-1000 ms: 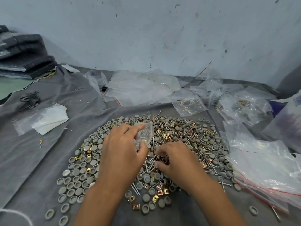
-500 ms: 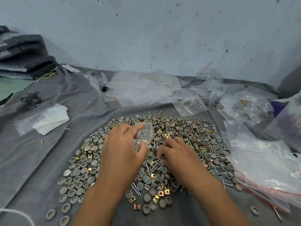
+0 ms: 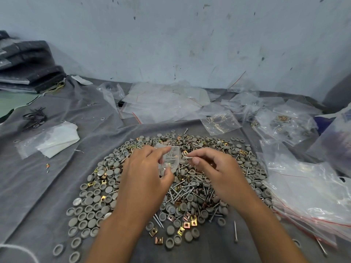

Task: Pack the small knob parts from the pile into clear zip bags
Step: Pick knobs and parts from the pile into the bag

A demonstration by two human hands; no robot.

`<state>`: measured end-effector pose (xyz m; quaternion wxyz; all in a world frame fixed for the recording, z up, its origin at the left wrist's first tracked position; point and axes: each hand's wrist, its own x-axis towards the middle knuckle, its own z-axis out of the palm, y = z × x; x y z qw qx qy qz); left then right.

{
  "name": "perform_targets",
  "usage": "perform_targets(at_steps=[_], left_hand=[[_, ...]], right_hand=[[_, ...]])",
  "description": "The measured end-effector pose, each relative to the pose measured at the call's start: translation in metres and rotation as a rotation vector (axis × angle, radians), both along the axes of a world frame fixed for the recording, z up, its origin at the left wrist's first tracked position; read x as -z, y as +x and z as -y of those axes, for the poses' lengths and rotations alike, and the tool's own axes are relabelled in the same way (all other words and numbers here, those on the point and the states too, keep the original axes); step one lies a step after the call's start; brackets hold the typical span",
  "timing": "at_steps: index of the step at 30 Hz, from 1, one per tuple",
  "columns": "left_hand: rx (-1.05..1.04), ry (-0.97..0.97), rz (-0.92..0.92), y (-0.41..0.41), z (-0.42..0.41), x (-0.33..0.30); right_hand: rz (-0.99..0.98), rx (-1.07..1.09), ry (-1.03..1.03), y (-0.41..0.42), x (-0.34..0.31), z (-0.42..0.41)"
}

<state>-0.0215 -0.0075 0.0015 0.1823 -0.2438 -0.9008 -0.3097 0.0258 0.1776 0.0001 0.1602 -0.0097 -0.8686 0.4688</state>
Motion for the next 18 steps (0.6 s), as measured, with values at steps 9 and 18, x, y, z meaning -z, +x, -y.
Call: perform_targets(at_steps=[9, 18], left_hand=[[0.022, -0.045, -0.018, 0.004, -0.008, 0.003], [0.005, -0.045, -0.041, 0.003, -0.009, 0.005]], right_hand=[[-0.268, 0.082, 0.462, 0.003, -0.002, 0.028], [-0.266, 0.061, 0.346, 0.002, -0.001, 0.035]])
